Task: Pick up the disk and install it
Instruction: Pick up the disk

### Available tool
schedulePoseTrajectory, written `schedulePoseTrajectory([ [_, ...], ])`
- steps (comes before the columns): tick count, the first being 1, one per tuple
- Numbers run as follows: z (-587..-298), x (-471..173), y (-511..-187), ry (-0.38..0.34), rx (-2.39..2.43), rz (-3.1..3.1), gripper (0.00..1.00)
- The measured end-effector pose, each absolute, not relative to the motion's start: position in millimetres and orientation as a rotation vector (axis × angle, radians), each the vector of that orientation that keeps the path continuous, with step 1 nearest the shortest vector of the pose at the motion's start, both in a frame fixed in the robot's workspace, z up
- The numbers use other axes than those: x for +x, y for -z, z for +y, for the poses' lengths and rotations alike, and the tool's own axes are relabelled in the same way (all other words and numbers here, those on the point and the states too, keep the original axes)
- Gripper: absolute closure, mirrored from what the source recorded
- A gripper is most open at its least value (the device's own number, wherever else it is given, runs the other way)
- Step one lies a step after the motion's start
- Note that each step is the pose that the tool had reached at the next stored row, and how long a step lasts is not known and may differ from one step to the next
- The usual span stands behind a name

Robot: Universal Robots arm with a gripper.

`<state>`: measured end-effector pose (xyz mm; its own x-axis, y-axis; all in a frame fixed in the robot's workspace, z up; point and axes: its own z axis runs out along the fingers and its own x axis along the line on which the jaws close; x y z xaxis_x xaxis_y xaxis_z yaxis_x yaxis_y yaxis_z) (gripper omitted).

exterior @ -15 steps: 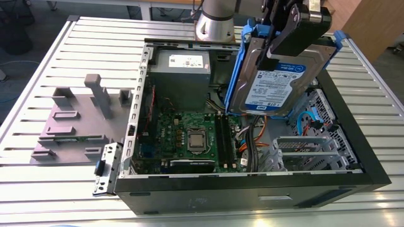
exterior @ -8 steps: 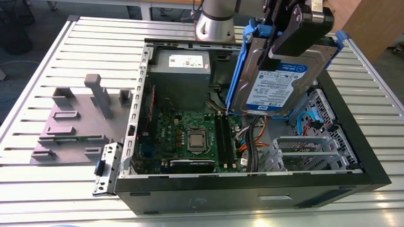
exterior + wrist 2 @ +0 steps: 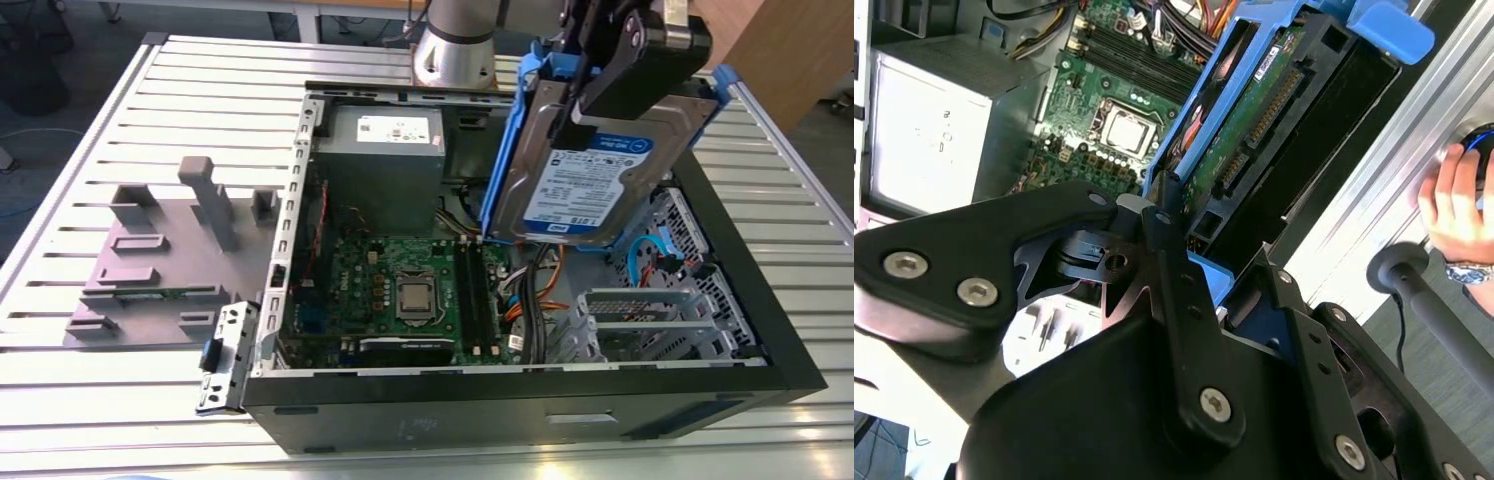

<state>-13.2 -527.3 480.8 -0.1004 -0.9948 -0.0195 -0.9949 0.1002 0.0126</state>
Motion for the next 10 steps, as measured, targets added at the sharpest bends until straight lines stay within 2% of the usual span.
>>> schedulePoseTrajectory([
  [10, -527.3, -9.6, -480.5, -0.035, -2.103, 2.325, 0.64],
])
